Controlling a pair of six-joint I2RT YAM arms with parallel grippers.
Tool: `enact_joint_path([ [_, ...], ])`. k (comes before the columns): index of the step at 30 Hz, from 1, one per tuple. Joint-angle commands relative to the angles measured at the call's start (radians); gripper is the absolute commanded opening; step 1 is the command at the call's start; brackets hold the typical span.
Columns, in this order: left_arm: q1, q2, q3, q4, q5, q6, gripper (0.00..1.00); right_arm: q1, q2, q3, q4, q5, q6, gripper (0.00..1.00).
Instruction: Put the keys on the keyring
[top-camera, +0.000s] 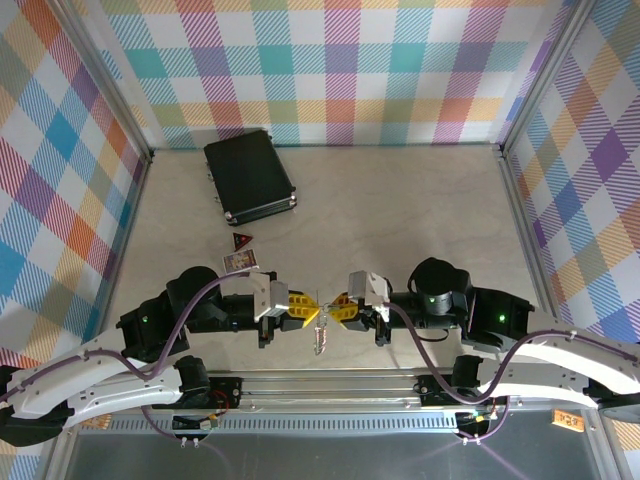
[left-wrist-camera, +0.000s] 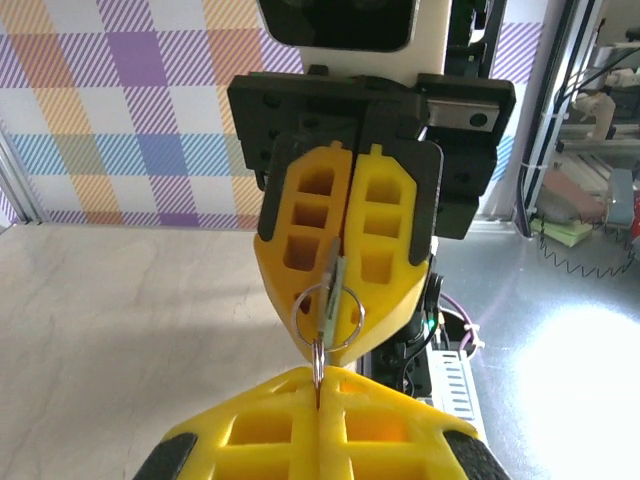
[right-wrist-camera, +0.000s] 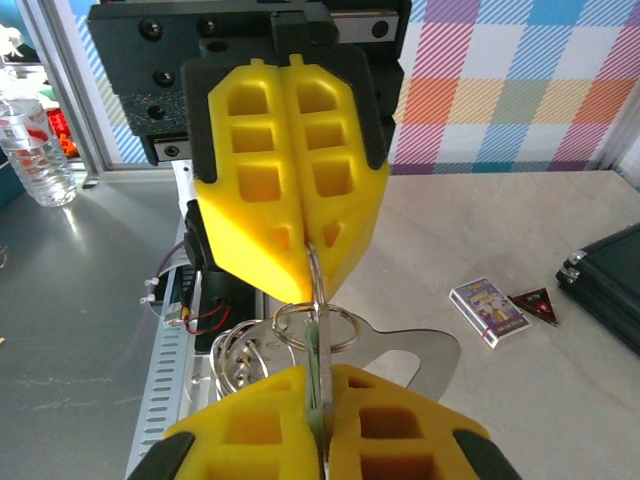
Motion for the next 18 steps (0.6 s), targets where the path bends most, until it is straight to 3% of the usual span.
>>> enact_joint_path([
  [1,0.004,-0.007,0.036,-0.062,-0.043,0.025,0.00,0.005,0.001,0.040,-0.003,0.014,-0.015,0.00],
  [18,0.004,0.011,0.001,-0.099,-0.168,0.007,0.00,0.005,0.068,0.127,-0.095,0.127,-0.027,0.00],
])
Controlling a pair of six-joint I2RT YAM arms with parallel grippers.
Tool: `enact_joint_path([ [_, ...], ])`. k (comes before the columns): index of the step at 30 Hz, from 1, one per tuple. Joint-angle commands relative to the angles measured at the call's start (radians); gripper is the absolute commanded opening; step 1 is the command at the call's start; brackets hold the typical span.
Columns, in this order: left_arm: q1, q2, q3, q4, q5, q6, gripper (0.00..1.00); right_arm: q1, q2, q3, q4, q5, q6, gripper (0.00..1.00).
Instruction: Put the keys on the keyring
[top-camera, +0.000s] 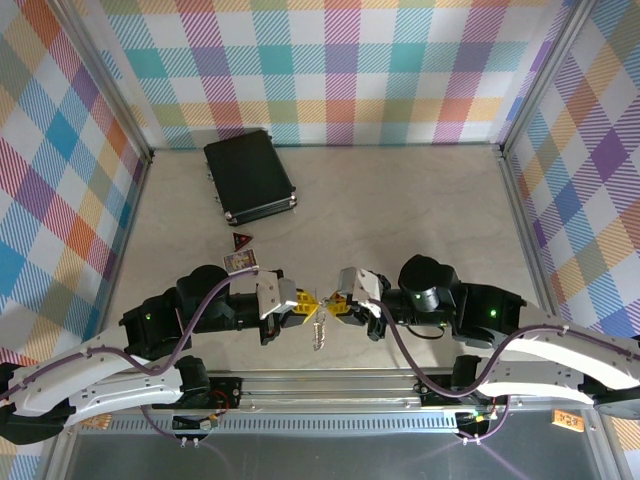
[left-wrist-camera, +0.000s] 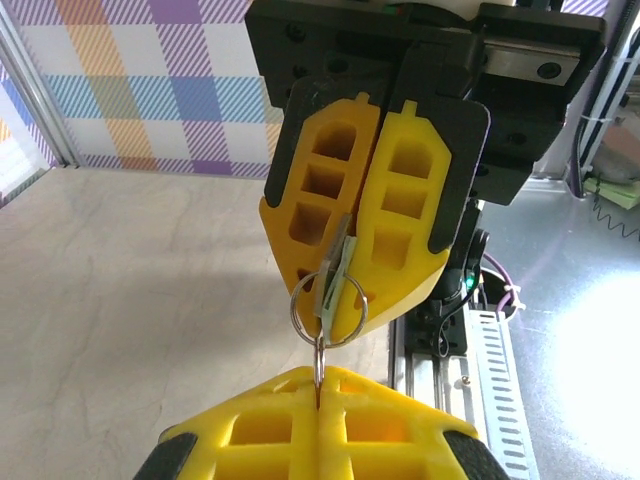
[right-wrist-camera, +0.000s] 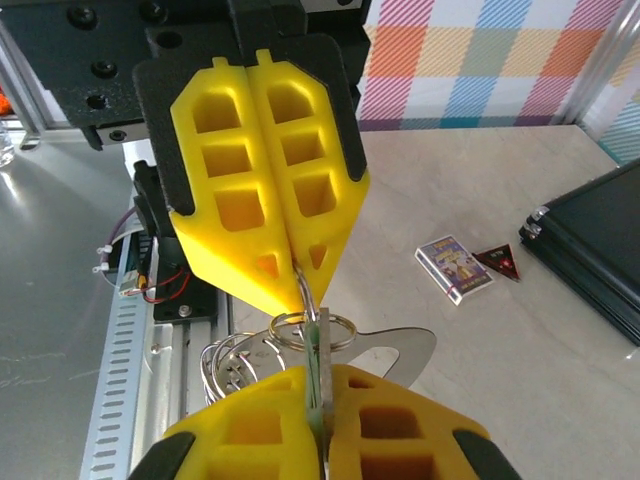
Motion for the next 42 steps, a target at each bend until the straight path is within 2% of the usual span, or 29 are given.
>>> enact_joint_path([
  [1,0.004,-0.022,-0.027,-0.001,-0.076,-0.016,0.00,0.006,0.005,0.074,-0.016,0.036,-0.001,0.00],
  [5,0.004,-0.047,-0.059,0.028,-0.090,-0.036,0.04,0.005,0.024,0.082,-0.034,0.045,0.002,0.00],
  [29,0.004,-0.089,-0.122,0.051,-0.090,-0.088,0.02,0.004,0.047,0.096,-0.092,0.125,0.028,0.00],
  [37,0.004,-0.109,-0.187,0.161,-0.081,-0.131,0.06,0.005,0.080,0.128,-0.150,0.148,0.041,0.00],
  [39,0.004,-0.111,-0.195,0.171,-0.080,-0.138,0.10,0.005,0.093,0.139,-0.166,0.154,0.044,0.00],
  [42,0.004,-0.110,-0.202,0.173,-0.086,-0.147,0.24,0.005,0.114,0.154,-0.193,0.168,0.046,0.00],
])
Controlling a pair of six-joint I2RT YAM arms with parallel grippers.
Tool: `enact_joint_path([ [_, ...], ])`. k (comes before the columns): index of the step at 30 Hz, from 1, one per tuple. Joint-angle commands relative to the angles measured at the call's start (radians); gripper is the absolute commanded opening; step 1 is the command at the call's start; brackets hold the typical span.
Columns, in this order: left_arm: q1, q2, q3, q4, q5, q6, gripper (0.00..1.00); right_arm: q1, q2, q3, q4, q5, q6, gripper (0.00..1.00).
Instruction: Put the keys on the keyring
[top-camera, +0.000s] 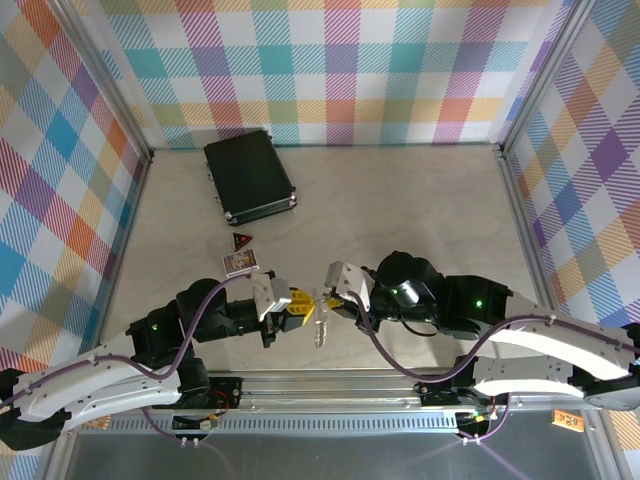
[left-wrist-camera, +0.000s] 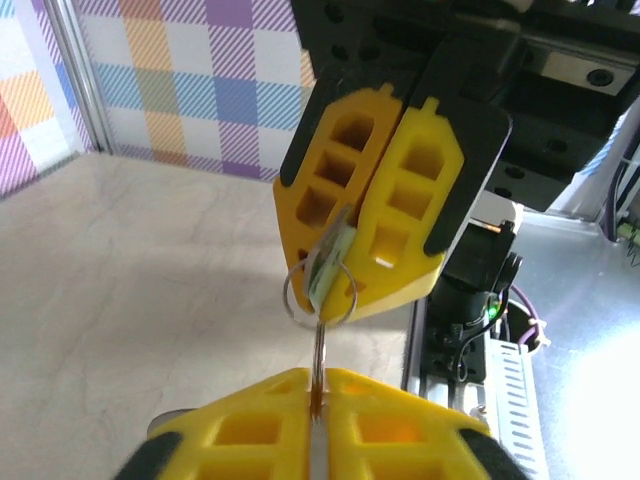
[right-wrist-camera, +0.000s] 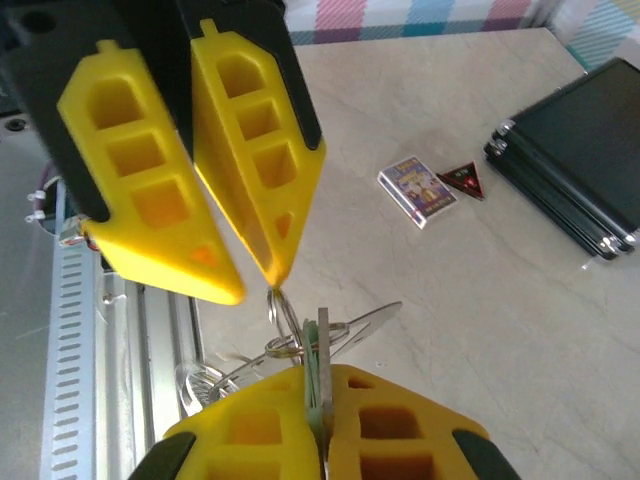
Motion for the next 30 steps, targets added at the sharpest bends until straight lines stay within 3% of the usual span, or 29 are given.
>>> enact_joint_path([
  [1,0.004,-0.017,-0.015,0.014,-0.017,-0.023,0.29,0.002,0.017,0.054,-0.042,0.046,0.020,0.00],
  [6,0.004,-0.044,-0.035,-0.009,-0.083,-0.036,0.45,-0.017,0.087,0.115,-0.135,0.049,0.030,0.00],
  [8,0.004,-0.061,-0.045,-0.018,-0.114,-0.047,0.57,-0.031,0.117,0.155,-0.185,0.038,0.039,0.00],
  [10,0.005,-0.075,-0.058,-0.018,-0.144,-0.061,0.93,-0.044,0.145,0.188,-0.230,0.034,0.045,0.00],
  [11,0.004,-0.082,-0.067,-0.012,-0.160,-0.070,1.00,-0.051,0.158,0.202,-0.250,0.030,0.048,0.00],
  [18,0.004,-0.126,-0.147,0.052,-0.236,-0.138,1.00,-0.110,0.250,0.281,-0.355,-0.022,0.063,0.00],
  [30,0.004,-0.223,-0.214,-0.010,-0.324,-0.222,1.00,-0.247,0.460,0.385,-0.496,-0.113,0.180,0.00],
])
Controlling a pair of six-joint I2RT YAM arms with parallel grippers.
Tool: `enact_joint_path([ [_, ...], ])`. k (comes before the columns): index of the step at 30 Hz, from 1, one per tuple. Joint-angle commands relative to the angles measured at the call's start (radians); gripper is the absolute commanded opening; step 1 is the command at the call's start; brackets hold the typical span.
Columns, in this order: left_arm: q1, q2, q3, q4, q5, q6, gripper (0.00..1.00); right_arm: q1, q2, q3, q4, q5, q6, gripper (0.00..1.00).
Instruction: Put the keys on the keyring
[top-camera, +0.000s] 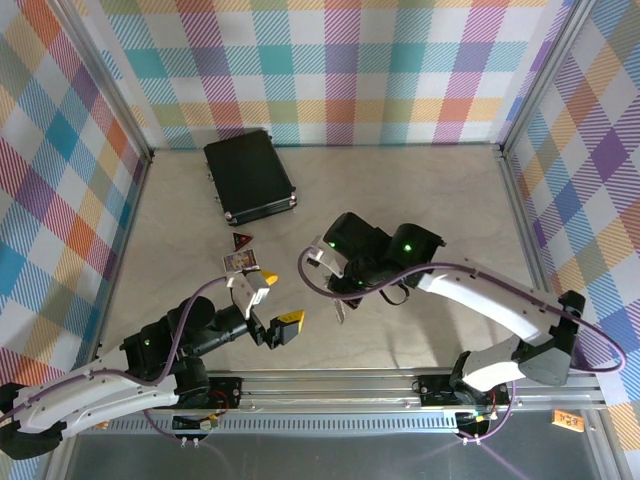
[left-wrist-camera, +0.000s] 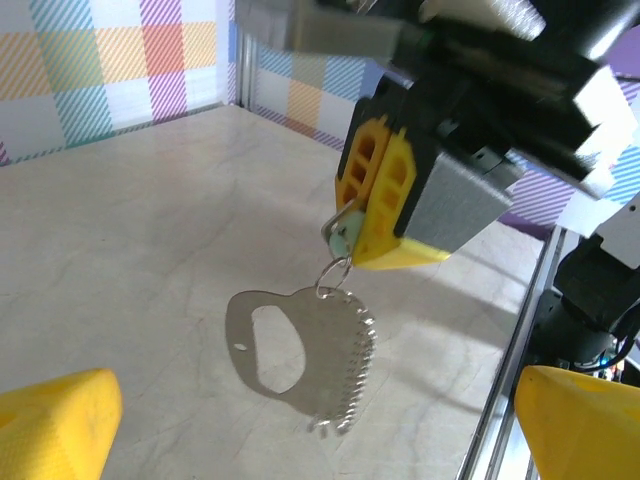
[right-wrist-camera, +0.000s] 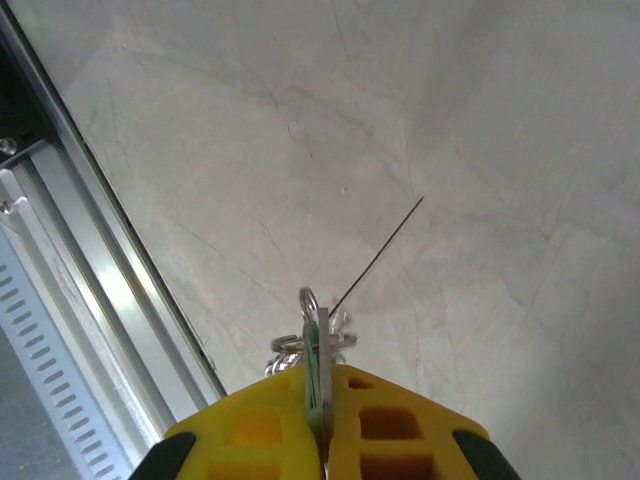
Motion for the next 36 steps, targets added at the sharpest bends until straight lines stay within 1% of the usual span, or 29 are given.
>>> enact_joint_path([
  [1,0.004,-0.035,-0.039,0.003,-0.028,-0.049,1.00,-0.044,0.040,0.065,-0.061,-0.053,0.055,0.00],
  [5,0.005,-0.044,-0.055,0.002,-0.031,-0.065,1.00,-0.084,0.094,0.109,-0.067,-0.079,0.063,0.00],
  [10,0.004,-0.056,-0.062,0.008,0.015,-0.070,1.00,-0.127,0.187,0.169,-0.072,-0.115,0.089,0.00],
  [16,0.004,-0.098,-0.080,0.017,0.011,-0.074,1.00,-0.165,0.284,0.247,-0.092,-0.155,0.104,0.00],
  [19,0.004,-0.117,-0.094,0.019,0.011,-0.081,1.00,-0.175,0.316,0.278,-0.099,-0.156,0.100,0.00],
  [24,0.004,-0.155,-0.120,0.014,-0.014,-0.094,1.00,-0.204,0.358,0.317,-0.081,-0.196,0.090,0.00],
  [36,0.004,-0.163,-0.134,0.007,-0.048,-0.086,1.00,-0.258,0.553,0.583,-0.131,-0.263,0.051,0.00],
])
